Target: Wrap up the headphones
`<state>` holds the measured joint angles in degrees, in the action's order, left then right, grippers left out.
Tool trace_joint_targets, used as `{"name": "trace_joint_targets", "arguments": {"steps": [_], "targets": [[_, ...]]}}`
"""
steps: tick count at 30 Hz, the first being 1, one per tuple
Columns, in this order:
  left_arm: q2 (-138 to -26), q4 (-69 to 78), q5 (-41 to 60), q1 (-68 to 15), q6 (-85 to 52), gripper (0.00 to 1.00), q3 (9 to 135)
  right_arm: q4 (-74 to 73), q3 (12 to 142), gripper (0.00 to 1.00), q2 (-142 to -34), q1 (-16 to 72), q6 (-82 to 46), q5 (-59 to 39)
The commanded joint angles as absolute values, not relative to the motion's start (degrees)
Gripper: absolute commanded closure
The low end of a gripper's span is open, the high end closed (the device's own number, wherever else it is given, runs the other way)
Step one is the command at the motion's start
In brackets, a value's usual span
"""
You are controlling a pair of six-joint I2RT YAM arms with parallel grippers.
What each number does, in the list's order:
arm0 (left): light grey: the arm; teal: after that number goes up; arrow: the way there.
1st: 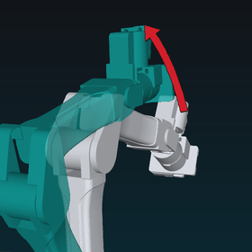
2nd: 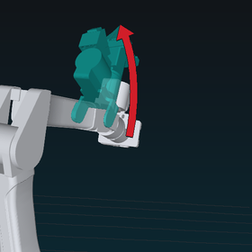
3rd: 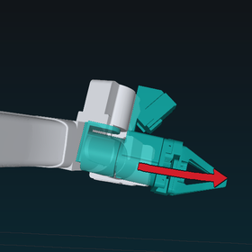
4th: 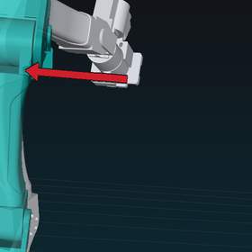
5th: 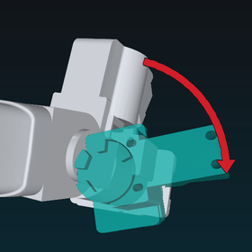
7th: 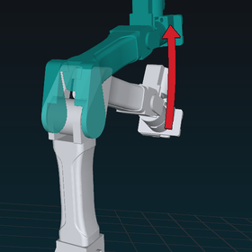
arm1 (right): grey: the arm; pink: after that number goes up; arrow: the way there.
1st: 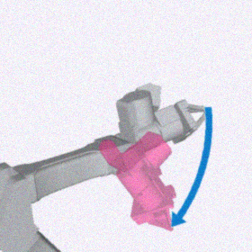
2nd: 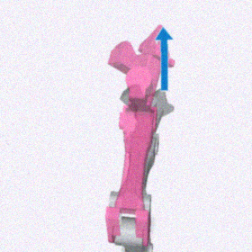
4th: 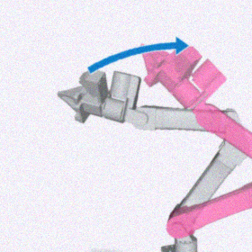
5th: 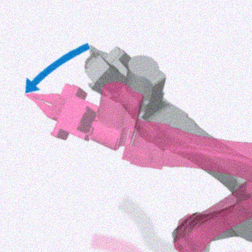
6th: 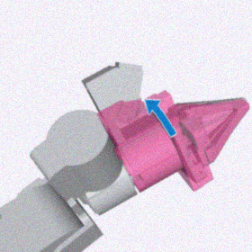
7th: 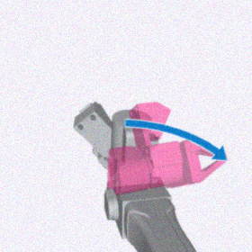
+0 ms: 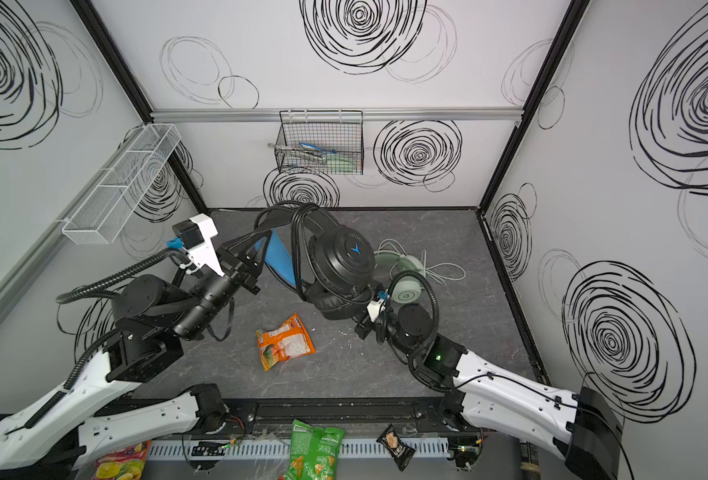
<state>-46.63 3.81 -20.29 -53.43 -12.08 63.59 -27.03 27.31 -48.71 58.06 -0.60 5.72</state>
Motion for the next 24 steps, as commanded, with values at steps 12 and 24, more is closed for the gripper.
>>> {"name": "trace_joint_targets", "arguments": {"steps": [12,24], "targets": [[-51.69,22.25,-21.81,-52.05,-26.01,1.00,65.39,-30.73,27.24,1.00,-54.46,58.36,-5.74,7.83],[-55.90,20.30,-34.02,-51.90,-27.07,1.00,67.14,-32.23,28.83,1.00,-57.74,60.03,-6.64,8.99]]}}
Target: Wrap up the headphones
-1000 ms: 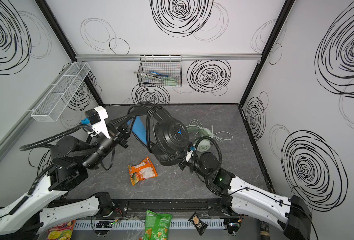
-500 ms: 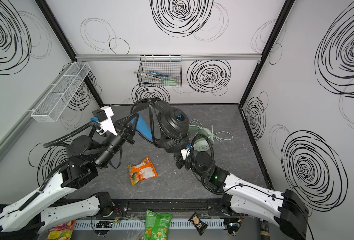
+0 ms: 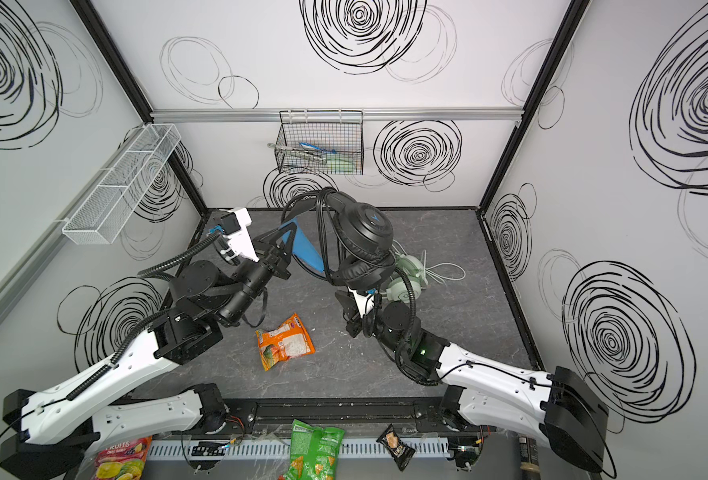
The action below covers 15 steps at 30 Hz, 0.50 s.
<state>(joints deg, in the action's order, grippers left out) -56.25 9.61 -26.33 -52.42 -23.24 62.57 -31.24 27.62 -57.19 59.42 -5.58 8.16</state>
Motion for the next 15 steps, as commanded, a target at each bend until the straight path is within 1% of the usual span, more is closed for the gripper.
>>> {"name": "trace_joint_targets", "arguments": {"steps": [1,3,8,15], "targets": [[-56.48,20.21,-35.44,-51.69,-26.60,1.00,67.23,-32.42,28.82,1.00,-58.07,60.19,-6.76,9.09],[-57.60,19.95,-36.41,-50.78,-27.19,1.00,67.41,-32.49,28.92,1.00,-58.60,60.51,-6.93,9.53],[-59.75,20.43,-35.13,-47.51,-30.65,1.00,67.46,-33.02,29.09,1.00,-59.30,61.30,-7.05,10.27],[-63.02,20.22,-40.48,-45.54,-29.76,1.00,68.05,-32.66,29.70,1.00,-59.62,62.13,-6.29,11.67]]}}
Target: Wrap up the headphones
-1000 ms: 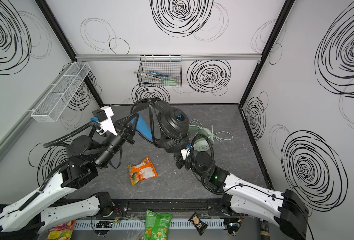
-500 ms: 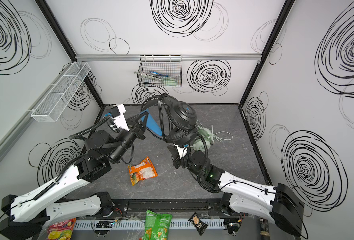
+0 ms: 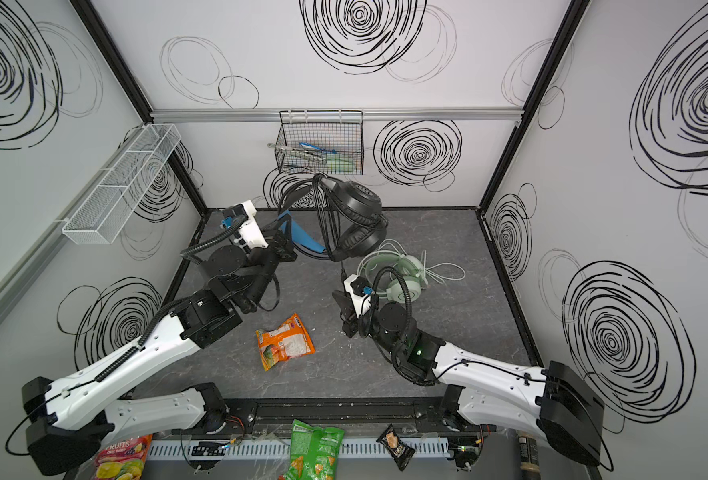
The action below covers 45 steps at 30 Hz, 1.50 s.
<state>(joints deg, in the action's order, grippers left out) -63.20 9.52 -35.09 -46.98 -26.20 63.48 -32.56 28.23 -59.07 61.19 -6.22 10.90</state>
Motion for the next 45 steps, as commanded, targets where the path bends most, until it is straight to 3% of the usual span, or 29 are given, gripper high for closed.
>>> {"name": "trace_joint_targets", "arguments": {"steps": [1,16,26,37,45], "targets": [[-63.70,20.01,-41.13,-45.27,-29.34,1.00,68.18,-32.40,29.87,1.00,-59.73,62.29,-6.03,11.74],[-70.11,13.96,-44.03,-43.64,-16.41,1.00,64.43,-25.35,34.72,1.00,-61.73,67.43,2.38,17.25],[-67.78,4.05,-42.81,-43.37,-7.37,1.00,59.14,-16.39,39.32,1.00,-62.05,68.11,8.19,18.79],[-69.29,-6.49,-36.94,-43.30,-0.30,1.00,58.42,-11.40,42.29,0.97,-62.87,68.38,10.46,18.42],[-67.95,-7.82,-38.43,-46.41,0.00,1.00,54.39,-10.51,44.02,0.95,-64.86,68.07,8.18,19.24]]}}
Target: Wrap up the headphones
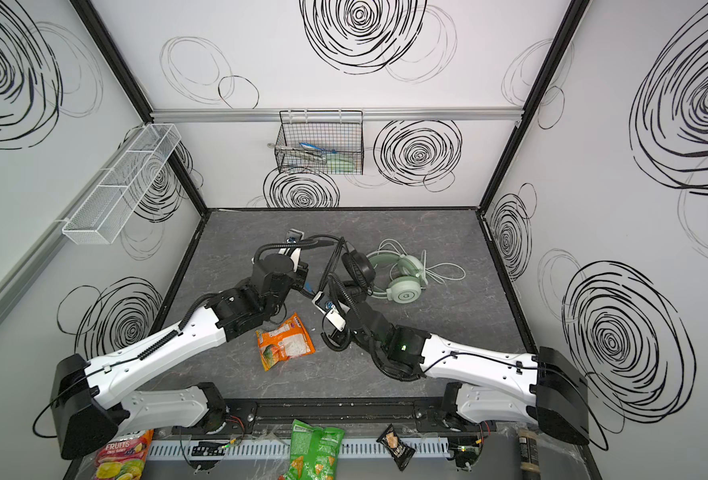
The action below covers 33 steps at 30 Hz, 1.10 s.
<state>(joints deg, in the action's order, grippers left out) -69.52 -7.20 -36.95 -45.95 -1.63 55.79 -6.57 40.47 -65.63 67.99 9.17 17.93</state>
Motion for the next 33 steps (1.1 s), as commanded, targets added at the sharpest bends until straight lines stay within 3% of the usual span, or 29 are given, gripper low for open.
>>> {"name": "trace_joint_targets", "arguments": {"steps": [1,12,19,33], "targets": [[-67.83,-7.90,-38.19,-46.54,0.00,1.00,54.10,-10.35,44.25,0.94,-65.22,67.95,7.84,19.09],[-67.52,-12.76,-34.45,-46.44,1.49,1.00,53.56,-2.67,47.35,0.91,-67.33,67.85,9.61,20.03],[-67.78,-13.88,-36.05,-47.89,1.34,1.00,50.90,-0.55,49.42,0.90,-67.98,67.76,12.38,14.10],[-66.47,-13.80,-34.45,-48.55,2.23,1.00,50.27,2.90,49.44,0.86,-70.11,64.98,16.06,16.18]]}}
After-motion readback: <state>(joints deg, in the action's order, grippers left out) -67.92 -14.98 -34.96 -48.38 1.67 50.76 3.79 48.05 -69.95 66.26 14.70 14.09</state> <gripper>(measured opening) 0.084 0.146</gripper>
